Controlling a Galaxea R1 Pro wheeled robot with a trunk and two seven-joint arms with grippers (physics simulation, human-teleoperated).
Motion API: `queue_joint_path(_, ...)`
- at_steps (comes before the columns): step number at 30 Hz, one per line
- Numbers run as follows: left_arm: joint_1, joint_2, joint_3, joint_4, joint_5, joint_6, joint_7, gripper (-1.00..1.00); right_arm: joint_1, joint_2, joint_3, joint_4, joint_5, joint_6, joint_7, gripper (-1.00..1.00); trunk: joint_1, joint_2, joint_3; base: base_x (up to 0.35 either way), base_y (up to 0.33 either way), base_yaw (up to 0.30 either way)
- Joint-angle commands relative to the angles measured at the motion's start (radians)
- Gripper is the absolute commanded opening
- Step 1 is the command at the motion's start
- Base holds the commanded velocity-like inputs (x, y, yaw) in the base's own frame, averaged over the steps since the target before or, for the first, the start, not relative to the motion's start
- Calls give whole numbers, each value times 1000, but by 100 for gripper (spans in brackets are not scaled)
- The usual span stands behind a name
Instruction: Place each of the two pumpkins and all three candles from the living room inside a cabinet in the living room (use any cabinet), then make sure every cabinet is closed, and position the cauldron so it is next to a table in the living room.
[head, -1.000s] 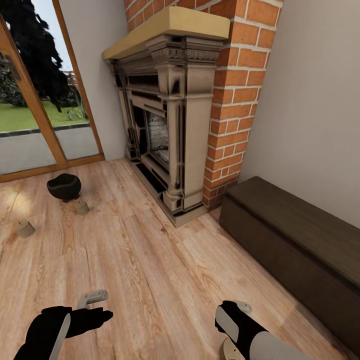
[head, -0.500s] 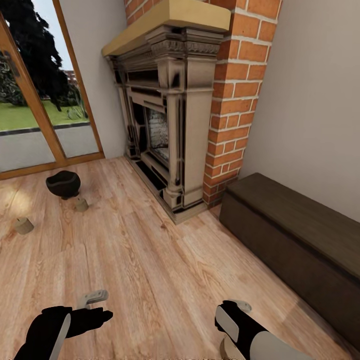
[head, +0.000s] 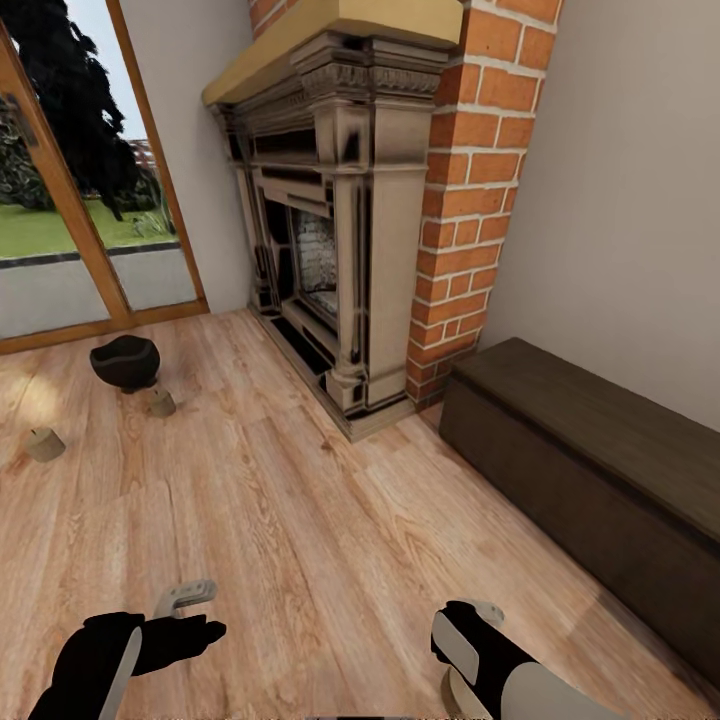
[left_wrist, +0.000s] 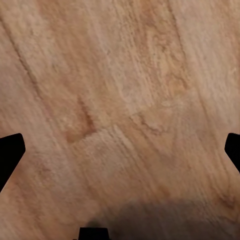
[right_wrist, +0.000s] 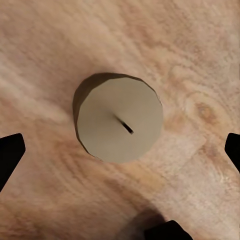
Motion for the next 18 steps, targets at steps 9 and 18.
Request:
queue_joint_path(9,0,3,3,-2,6,2,-1,100,0,2,2,0,0,-1,0,100,11,-16,-33,0,0,0)
queue_joint_path(18,0,193,92,-34,10,4,-161,100,0,-2,2,0,0,-1,0,100,15,-18,-68,0,0,0)
